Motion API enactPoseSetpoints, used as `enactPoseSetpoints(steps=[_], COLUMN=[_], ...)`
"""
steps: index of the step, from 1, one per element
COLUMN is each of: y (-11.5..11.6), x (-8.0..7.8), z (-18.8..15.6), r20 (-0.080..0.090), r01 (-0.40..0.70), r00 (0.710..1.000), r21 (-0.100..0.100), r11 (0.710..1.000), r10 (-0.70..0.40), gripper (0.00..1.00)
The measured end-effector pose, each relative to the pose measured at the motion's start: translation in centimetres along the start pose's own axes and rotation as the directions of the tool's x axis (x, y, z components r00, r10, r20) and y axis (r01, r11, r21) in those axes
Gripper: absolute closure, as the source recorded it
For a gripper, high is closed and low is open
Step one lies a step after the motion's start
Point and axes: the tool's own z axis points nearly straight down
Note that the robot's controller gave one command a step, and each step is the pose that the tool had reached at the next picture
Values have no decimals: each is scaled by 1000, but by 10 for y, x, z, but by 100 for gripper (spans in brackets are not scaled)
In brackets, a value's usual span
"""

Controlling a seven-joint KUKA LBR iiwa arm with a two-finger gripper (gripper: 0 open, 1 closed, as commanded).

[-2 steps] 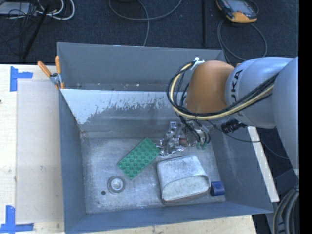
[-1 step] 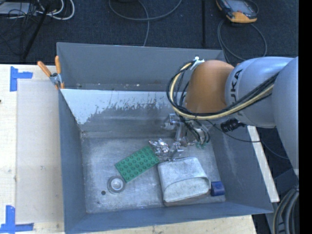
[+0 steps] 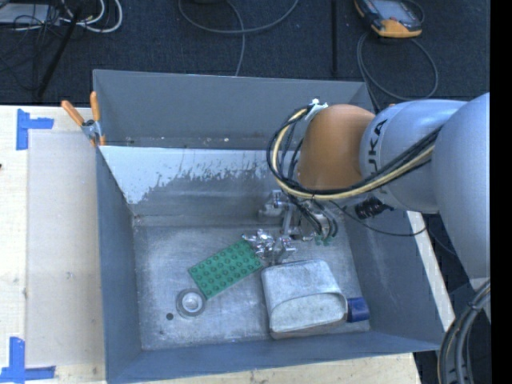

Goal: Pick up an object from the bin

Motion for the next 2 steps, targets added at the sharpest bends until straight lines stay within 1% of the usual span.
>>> enactPoseSetpoints(steps=[1,2], y=[0,13], x=[2,20], z=[1,-167], r20=[-7,-7], r01=[2,264], r00=[1000,965], r21=[0,-1], r11=[1000,965], r10=[-2,-264], gripper=[100,100])
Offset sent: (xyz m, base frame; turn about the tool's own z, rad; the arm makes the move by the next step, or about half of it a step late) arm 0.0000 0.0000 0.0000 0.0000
